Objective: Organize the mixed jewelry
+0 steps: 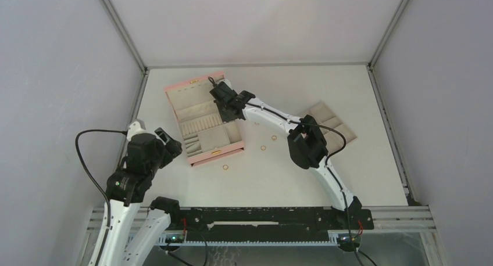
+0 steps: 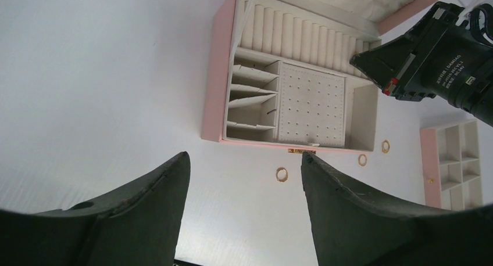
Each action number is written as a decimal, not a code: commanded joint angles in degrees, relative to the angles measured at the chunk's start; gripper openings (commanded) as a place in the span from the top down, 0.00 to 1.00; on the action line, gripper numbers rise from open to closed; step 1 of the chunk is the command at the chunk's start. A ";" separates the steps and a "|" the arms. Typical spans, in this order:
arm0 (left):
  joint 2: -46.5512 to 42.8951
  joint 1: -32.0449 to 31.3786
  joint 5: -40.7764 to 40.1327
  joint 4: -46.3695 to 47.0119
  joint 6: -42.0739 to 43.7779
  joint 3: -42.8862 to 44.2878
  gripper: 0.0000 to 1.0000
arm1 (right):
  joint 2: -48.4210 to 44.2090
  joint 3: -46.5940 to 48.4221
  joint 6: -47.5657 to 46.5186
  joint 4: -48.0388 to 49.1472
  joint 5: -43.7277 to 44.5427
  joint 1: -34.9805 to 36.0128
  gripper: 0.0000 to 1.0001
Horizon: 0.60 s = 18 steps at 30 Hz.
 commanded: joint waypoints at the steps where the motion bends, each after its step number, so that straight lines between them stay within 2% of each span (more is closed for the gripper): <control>1: -0.16 0.12 0.11 2.42 0.74 -0.40 0.26 | 0.53 -1.28 0.24 1.93 -0.83 -0.55 1.00; 7: -0.93 0.12 0.70 2.28 0.43 -1.06 0.26 | 0.15 -2.62 0.41 2.12 0.14 -1.11 1.00; 10: -1.29 0.12 0.85 2.28 0.30 -1.54 0.26 | -1.70 -3.72 0.28 2.89 0.60 -1.00 0.85; 12: -1.51 0.12 0.98 2.22 0.21 -1.85 0.26 | -3.06 -4.00 0.00 3.49 0.82 -0.86 0.79; 18: -2.13 0.12 1.34 1.96 -0.26 -1.73 0.26 | -5.18 -3.31 -0.90 4.21 1.51 -0.35 0.69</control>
